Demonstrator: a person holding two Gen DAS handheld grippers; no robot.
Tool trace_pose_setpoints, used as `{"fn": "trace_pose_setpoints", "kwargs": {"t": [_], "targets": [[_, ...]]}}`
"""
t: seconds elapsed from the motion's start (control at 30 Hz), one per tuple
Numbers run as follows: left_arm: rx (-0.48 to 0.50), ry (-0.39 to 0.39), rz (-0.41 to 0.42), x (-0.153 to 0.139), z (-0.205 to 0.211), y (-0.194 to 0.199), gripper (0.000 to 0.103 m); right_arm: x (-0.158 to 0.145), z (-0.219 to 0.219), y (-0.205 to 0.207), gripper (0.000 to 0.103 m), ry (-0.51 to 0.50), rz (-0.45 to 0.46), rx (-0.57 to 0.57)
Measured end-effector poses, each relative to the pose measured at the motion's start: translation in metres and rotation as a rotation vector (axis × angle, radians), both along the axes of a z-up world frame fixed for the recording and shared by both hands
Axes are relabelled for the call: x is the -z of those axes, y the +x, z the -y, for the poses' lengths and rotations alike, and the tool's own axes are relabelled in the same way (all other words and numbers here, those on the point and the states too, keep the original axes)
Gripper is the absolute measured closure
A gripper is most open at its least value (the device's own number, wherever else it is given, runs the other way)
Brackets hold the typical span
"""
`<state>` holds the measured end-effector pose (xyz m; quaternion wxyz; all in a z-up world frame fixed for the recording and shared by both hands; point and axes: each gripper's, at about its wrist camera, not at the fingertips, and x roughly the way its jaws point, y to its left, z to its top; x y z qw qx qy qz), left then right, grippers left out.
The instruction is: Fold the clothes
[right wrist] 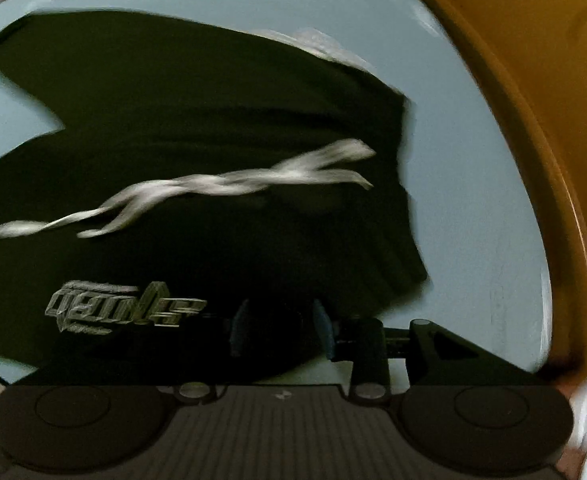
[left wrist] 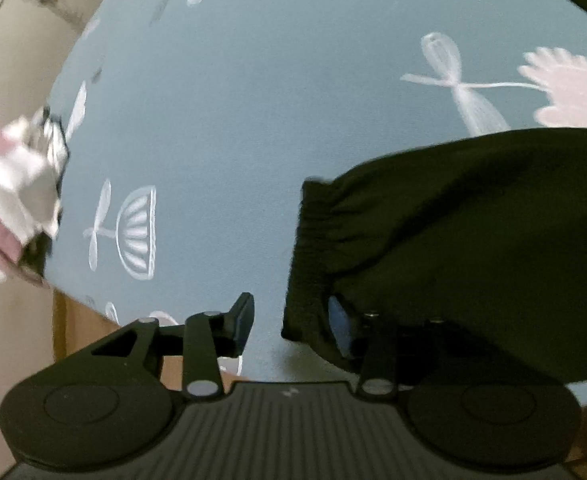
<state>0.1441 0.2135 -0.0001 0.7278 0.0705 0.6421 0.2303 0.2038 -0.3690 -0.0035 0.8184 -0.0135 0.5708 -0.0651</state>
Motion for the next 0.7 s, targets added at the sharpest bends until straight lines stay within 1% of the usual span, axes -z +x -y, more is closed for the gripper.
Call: {"fn": "trace_pose_setpoints", "kwargs": {"t": [0.03, 0.1, 0.17, 0.23, 0.3, 0.43, 0.5, 0.57, 0.6, 0.63, 0.7], "targets": [[0.038, 0.003, 0.013, -0.004, 0.010, 0.003, 0.060, 0.000, -0.014, 0.006, 0.062, -0.002, 0.007, -0.066], [0.096, 0.010, 0.038, -0.004, 0.023, 0.012, 0.060, 0.007, -0.044, 0.017, 0.062, -0.001, 0.014, -0.175], [0.151, 0.018, 0.064, -0.002, 0.036, 0.021, 0.060, 0.018, -0.073, 0.028, 0.062, 0.030, 0.025, -0.258], [0.214, -0.029, 0.109, 0.004, 0.055, 0.029, 0.060, 0.026, -0.105, 0.034, 0.062, 0.078, 0.039, -0.342], [0.278, -0.080, 0.155, 0.011, 0.074, 0.037, 0.060, 0.035, -0.135, 0.040, 0.062, 0.105, 0.064, -0.425], [0.401, -0.136, 0.189, 0.038, 0.109, 0.055, 0.060, 0.051, -0.188, 0.052, 0.062, 0.136, 0.106, -0.540], [0.391, -0.151, 0.204, 0.050, 0.111, 0.059, 0.059, 0.057, -0.207, 0.055, 0.062, 0.126, 0.126, -0.581], [0.376, -0.164, 0.220, 0.060, 0.112, 0.064, 0.059, 0.067, -0.217, 0.059, 0.061, 0.132, 0.114, -0.574], [0.345, -0.168, 0.224, 0.063, 0.105, 0.061, 0.058, 0.074, -0.218, 0.060, 0.058, 0.151, 0.089, -0.554], [0.309, -0.172, 0.228, 0.064, 0.096, 0.058, 0.054, 0.078, -0.218, 0.058, 0.055, 0.169, 0.077, -0.538], [0.237, -0.179, 0.236, 0.067, 0.079, 0.051, 0.049, 0.082, -0.219, 0.051, 0.037, 0.191, 0.065, -0.528]]}}
